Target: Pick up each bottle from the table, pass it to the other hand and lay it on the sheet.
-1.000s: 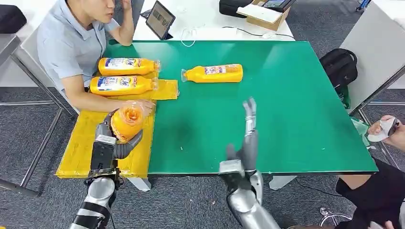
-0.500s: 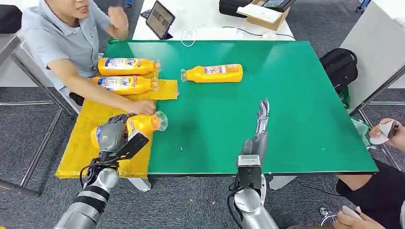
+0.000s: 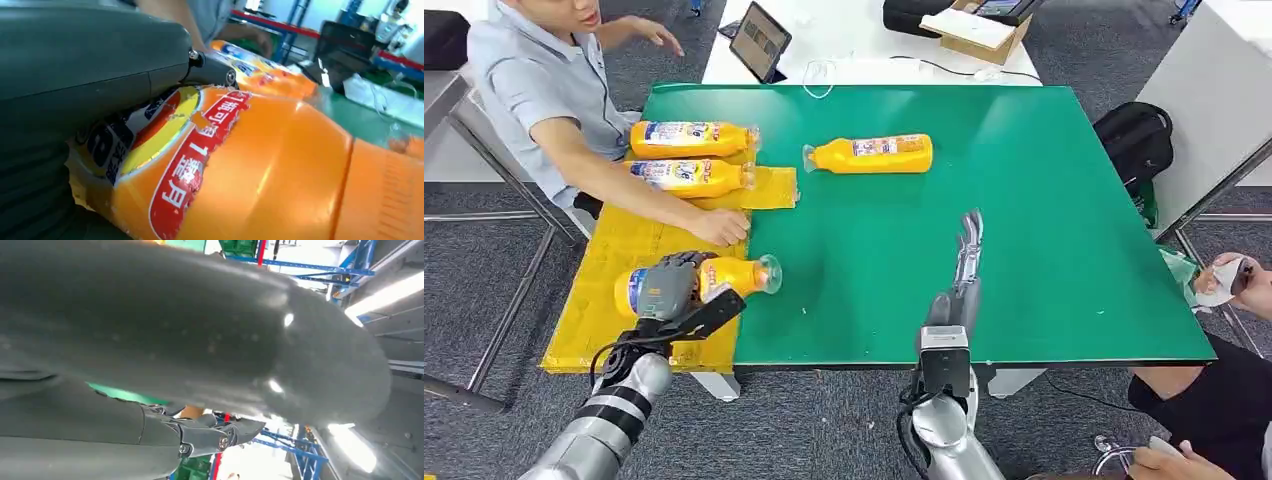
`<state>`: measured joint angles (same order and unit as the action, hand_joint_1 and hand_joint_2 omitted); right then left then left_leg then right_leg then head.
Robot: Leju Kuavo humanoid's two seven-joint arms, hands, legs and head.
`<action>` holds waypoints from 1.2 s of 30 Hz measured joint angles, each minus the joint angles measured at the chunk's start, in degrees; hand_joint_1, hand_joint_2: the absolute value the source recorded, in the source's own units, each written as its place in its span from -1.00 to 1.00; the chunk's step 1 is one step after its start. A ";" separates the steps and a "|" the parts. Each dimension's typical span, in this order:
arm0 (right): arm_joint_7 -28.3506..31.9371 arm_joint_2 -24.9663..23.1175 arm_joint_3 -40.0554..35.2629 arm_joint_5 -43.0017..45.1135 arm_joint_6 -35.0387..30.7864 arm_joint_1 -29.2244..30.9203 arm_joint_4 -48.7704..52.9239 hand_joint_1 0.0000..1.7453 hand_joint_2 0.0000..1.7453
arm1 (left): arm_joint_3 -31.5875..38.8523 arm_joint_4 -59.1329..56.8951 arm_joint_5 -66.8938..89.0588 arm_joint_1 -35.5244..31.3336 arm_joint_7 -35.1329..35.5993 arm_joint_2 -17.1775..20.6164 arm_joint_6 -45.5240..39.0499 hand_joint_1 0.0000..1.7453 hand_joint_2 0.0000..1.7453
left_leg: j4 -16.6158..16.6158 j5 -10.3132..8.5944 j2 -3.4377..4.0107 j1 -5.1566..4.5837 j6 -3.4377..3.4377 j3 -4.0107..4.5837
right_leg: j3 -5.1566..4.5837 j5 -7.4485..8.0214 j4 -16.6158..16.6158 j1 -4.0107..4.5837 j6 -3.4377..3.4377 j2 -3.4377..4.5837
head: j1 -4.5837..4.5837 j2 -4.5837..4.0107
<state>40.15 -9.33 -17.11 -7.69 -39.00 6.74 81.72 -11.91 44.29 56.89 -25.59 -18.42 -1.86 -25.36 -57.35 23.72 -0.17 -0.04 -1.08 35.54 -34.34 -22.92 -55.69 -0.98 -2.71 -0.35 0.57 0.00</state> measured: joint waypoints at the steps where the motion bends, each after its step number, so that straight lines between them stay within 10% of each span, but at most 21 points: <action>1: 0.00 0.04 -0.16 0.04 0.09 0.01 -0.11 -1.00 -1.00 | -0.29 -0.84 0.29 -0.45 0.04 0.00 0.42 -0.58 1.00 | 0.00 0.00 0.00 0.00 0.00 -0.02 | 0.03 0.00 0.00 0.00 0.00 0.00 | 0.00 0.00; 8: 0.00 0.04 -1.05 0.22 1.29 0.33 -1.34 -1.00 -1.00 | -2.93 -7.16 4.75 -3.95 2.51 0.00 5.21 -0.90 1.00 | 0.03 0.00 0.01 0.00 0.00 -0.24 | 0.23 0.00 -0.01 0.00 0.01 0.01 | 0.00 0.00; 9: 0.00 0.07 -1.07 0.24 1.29 0.34 -1.49 -1.00 -1.00 | -3.49 -7.95 5.14 -4.20 2.58 0.02 5.73 -0.92 -1.00 | 0.03 0.00 0.01 0.00 0.00 -0.26 | 0.26 0.00 -0.01 0.00 0.01 0.01 | 0.00 0.00; 33: 0.00 0.83 -1.14 0.61 1.71 2.02 -4.31 -1.00 -1.00 | -4.55 -7.15 -5.40 -2.00 -6.28 0.46 16.59 -1.00 -1.00 | 0.04 0.02 -0.36 -0.04 0.00 -0.93 | 1.09 -0.16 0.02 -0.04 -0.14 -0.29 | 0.00 0.00; 34: 0.00 0.83 -1.20 0.61 1.66 2.02 -4.31 -1.00 -1.00 | -4.42 -6.58 -6.80 -1.60 -7.11 0.44 17.05 -1.00 1.00 | 0.04 0.02 -0.34 -0.04 0.00 -0.93 | 1.08 -0.16 0.01 -0.04 -0.14 -0.29 | 0.00 0.00; 36: 0.00 0.92 -1.40 0.64 1.29 2.02 -4.31 -1.00 -1.00 | -3.65 -4.77 -11.86 -0.55 -9.93 -0.02 18.88 -1.00 1.00 | 0.04 0.02 -0.34 -0.04 0.00 -0.93 | 1.07 -0.16 0.01 -0.04 -0.14 -0.29 | 0.00 0.00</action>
<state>40.15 -8.41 -18.51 -7.06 -37.70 8.76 77.42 -15.56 39.52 45.03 -26.14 -28.36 -1.87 -6.48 -57.31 23.74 -0.51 -0.07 -1.08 34.61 -33.27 -23.08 -55.67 -1.03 -2.86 -0.64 0.57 0.00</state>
